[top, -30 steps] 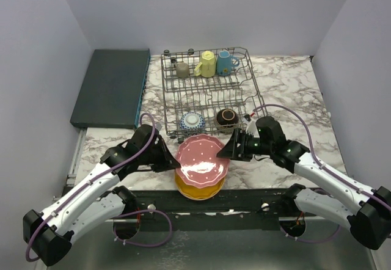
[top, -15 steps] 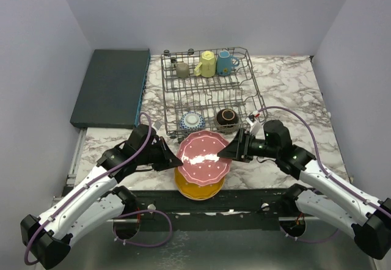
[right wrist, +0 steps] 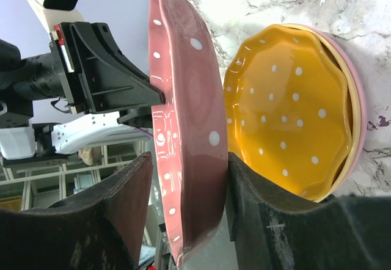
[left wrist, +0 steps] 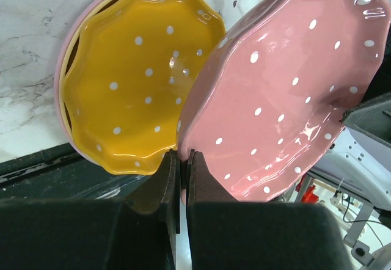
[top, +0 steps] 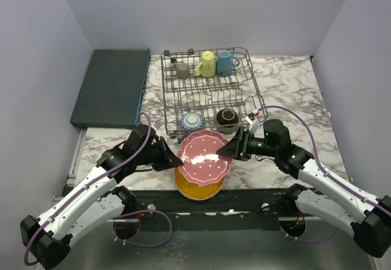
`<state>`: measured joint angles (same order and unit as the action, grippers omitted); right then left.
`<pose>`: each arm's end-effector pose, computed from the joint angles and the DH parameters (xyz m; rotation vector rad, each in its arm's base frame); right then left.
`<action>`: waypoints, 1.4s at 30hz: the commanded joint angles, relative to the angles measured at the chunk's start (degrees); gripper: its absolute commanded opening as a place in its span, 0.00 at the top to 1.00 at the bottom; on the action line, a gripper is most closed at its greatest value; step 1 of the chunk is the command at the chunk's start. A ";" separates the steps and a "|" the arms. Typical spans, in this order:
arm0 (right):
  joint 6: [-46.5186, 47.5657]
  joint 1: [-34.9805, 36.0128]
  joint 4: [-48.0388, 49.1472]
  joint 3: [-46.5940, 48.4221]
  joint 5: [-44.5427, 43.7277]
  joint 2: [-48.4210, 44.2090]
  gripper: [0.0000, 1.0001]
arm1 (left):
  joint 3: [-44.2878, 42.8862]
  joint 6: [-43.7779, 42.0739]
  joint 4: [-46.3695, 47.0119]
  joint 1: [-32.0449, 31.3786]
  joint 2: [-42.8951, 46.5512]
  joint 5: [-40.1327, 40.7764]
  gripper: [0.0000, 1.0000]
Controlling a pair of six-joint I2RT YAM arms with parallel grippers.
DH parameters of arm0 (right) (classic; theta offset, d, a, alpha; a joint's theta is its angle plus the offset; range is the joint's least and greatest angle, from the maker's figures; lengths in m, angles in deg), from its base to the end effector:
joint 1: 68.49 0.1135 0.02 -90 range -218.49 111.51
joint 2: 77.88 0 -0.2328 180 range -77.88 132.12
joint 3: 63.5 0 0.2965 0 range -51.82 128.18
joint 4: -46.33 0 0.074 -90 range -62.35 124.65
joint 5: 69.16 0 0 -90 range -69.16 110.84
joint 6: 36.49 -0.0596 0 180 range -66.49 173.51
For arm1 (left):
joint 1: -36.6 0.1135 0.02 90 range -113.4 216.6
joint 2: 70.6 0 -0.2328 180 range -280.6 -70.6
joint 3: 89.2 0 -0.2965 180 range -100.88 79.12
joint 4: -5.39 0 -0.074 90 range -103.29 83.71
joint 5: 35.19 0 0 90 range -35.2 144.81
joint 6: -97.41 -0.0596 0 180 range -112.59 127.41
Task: Load the mixed dishes into the dish rack
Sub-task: Insert the plate into the dish rack.
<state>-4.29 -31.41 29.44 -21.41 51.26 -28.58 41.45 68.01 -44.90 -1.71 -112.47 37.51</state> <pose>0.2026 0.1910 0.2016 0.0147 2.3073 1.5027 0.1747 -0.1606 0.2185 -0.3330 2.5836 -1.1197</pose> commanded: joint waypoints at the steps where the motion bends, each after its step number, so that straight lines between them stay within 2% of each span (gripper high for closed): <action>1: -1.02 0.22 2.74 -0.05 1.67 0.69 0.48 | -1.17 1.73 8.14 0.24 1.53 -4.24 1.00; 13: -1.80 0.23 4.67 0.03 2.63 2.69 0.61 | -1.57 0.89 10.67 0.22 -1.60 -5.11 1.00; 17: -1.57 0.27 6.19 0.20 2.38 2.90 0.79 | -1.75 0.52 10.90 0.18 -2.37 -5.11 1.00; 20: -1.36 0.27 5.75 0.49 1.63 2.57 0.97 | -1.54 0.36 10.94 0.23 -2.86 -4.96 1.00; 22: -1.11 0.20 5.31 0.90 0.86 2.43 1.00 | -1.40 0.44 10.96 0.21 -3.09 -4.69 1.00; 26: -0.02 0.27 2.50 2.34 -1.35 1.69 1.00 | -1.52 -0.11 11.01 0.17 -3.49 -4.06 0.87; 34: 3.05 0.26 -4.56 7.83 -7.69 1.00 1.00 | -2.79 -2.29 10.94 0.24 -6.12 -3.49 0.54; 42: 6.03 0.25 -8.89 12.50 -11.56 2.10 1.00 | -6.99 -6.86 8.20 0.20 -9.13 -0.97 0.35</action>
<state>0.17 -31.41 19.63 -14.48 42.10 -25.91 38.59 64.99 -36.27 -1.51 -120.38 35.54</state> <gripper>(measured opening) 0.305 0.607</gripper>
